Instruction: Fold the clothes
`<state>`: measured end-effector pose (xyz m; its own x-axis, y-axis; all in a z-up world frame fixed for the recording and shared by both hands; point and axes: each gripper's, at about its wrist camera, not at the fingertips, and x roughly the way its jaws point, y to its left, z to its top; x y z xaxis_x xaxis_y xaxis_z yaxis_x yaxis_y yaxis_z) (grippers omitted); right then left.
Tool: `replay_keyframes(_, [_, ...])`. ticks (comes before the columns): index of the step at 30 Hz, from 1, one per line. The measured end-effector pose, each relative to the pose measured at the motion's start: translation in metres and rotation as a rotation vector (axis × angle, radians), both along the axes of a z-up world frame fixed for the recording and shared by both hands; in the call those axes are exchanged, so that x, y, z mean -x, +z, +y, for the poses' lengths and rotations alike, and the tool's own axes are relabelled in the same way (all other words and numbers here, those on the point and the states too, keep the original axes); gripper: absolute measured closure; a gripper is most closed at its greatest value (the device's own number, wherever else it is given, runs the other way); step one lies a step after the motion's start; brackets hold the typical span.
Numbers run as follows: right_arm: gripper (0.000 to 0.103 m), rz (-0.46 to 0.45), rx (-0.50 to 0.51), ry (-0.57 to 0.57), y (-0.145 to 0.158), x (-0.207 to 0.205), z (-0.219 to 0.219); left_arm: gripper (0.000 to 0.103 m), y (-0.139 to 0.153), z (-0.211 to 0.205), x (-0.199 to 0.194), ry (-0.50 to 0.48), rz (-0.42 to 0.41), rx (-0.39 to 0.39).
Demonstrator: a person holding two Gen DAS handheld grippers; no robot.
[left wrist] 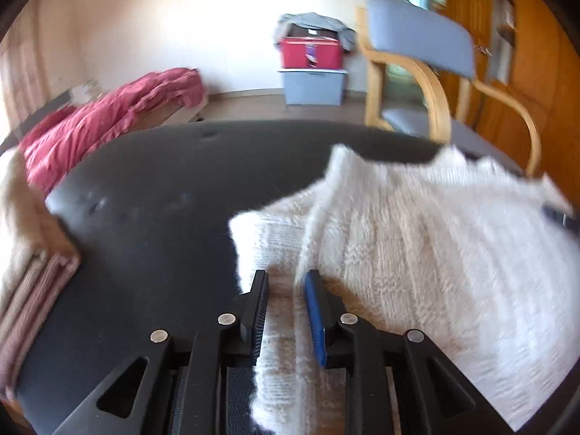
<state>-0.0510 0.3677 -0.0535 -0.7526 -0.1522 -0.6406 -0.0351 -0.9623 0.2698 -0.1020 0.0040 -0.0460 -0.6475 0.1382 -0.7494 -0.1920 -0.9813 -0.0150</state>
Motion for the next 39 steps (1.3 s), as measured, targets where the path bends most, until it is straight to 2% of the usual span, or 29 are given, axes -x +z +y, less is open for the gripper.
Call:
replay_keyframes(3, [0.071,0.0,-0.001,0.0,0.0,0.0,0.0,0.083,0.026,0.016,0.002,-0.056,0.029,-0.132])
replay_keyframes(5, [0.071,0.0,-0.003,0.001,0.0,0.0,0.0,0.083,0.039,0.046,0.003,-0.146,0.056,-0.149])
replay_keyframes(7, [0.07,0.0,-0.003,0.002,0.001,0.0,0.0,0.083,0.038,0.082,0.009,-0.228,0.057,-0.122])
replay_keyframes(9, [0.07,0.001,-0.003,0.003,0.001,0.0,0.0,0.083,0.029,0.12,0.01,-0.289,0.045,-0.036])
replay_keyframes(11, [0.069,0.002,0.003,0.006,0.001,-0.001,0.0,0.082,0.009,0.138,0.024,-0.277,0.013,0.04])
replay_keyframes(12, [0.068,0.003,0.005,0.008,0.001,-0.001,0.0,0.081,0.001,0.14,0.031,-0.258,0.0,0.054])
replay_keyframes(14, [0.067,0.003,0.01,0.01,0.0,-0.001,0.0,0.079,-0.009,0.125,0.044,-0.206,-0.009,-0.009])
replay_keyframes(18, [0.067,0.001,0.016,0.012,0.0,0.0,0.001,0.079,-0.011,0.089,0.057,-0.154,-0.045,-0.194])
replay_keyframes(22, [0.067,-0.001,0.02,0.014,0.0,0.001,0.003,0.08,-0.015,0.066,0.06,-0.153,-0.06,-0.371])
replay_keyframes(26, [0.066,0.002,0.021,0.016,0.001,0.001,0.003,0.08,-0.018,0.054,0.058,-0.134,-0.054,-0.45])
replay_keyframes(29, [0.063,0.029,0.06,0.013,0.003,-0.004,0.006,0.081,-0.008,0.057,0.045,-0.136,-0.014,-0.435])
replay_keyframes(32, [0.054,0.061,0.129,-0.01,0.005,-0.012,0.016,0.081,0.008,0.077,0.009,-0.222,0.034,-0.431])
replay_keyframes(36, [0.054,0.074,0.208,-0.026,0.003,-0.018,0.027,0.081,0.018,0.113,-0.024,-0.323,0.077,-0.379])
replay_keyframes(39, [0.054,0.103,0.192,-0.053,0.009,-0.025,0.027,0.078,0.011,0.139,-0.039,-0.365,0.107,-0.313])
